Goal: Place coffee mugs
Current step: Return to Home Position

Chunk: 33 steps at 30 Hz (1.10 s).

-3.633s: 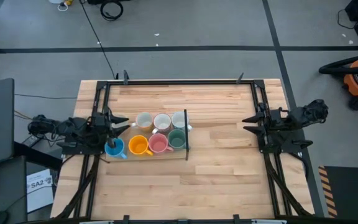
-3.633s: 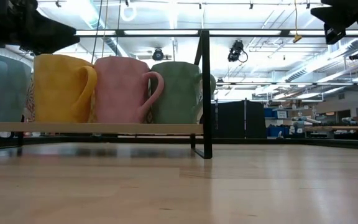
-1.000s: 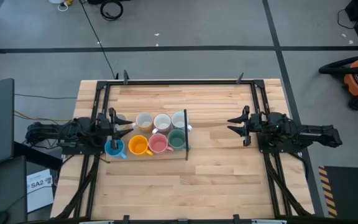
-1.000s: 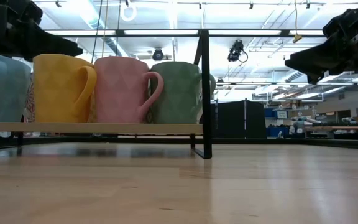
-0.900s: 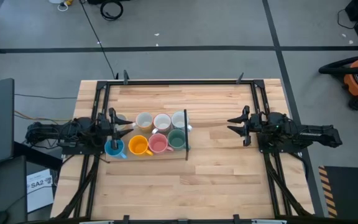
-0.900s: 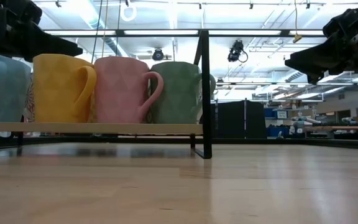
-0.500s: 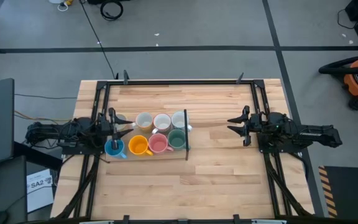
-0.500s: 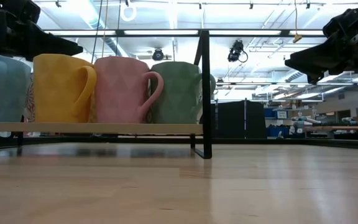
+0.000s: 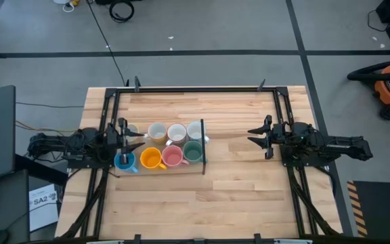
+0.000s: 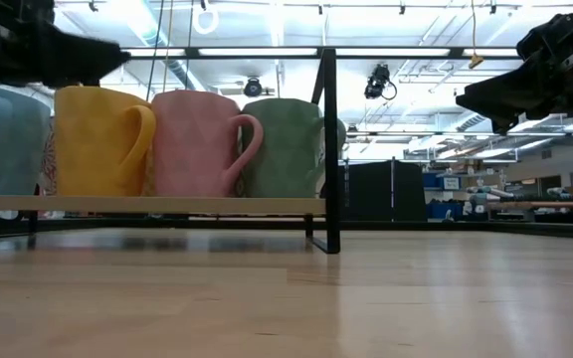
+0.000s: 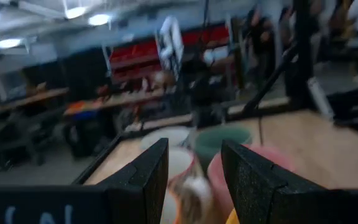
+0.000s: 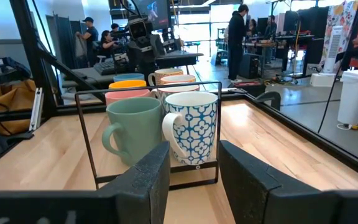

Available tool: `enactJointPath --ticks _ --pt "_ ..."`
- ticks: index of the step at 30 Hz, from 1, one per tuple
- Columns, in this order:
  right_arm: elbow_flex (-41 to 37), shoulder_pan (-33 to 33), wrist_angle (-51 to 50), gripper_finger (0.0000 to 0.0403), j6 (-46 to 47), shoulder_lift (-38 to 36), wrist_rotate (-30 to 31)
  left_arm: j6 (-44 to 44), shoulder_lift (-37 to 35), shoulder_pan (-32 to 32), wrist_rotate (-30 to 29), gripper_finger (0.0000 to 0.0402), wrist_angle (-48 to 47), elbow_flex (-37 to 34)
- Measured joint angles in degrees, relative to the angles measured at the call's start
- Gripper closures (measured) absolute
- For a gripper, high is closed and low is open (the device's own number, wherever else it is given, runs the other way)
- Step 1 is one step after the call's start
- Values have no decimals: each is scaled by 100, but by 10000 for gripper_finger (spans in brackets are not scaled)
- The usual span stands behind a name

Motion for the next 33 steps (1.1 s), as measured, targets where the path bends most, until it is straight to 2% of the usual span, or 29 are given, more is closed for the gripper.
enactJointPath --ticks 2,8,17,29,33 --pt "0 0 0 261 0 0 0 -6 -2 0 130 246 519 -227" --pt "0 2 0 261 0 0 0 183 26 0 142 246 644 -248" --pt "0 2 0 261 0 0 0 174 27 -1 144 246 -16 -189" --pt "0 2 0 261 0 0 0 40 61 -2 165 246 35 -185" --pt "0 2 1 261 0 0 0 -6 71 -2 143 246 576 -239"
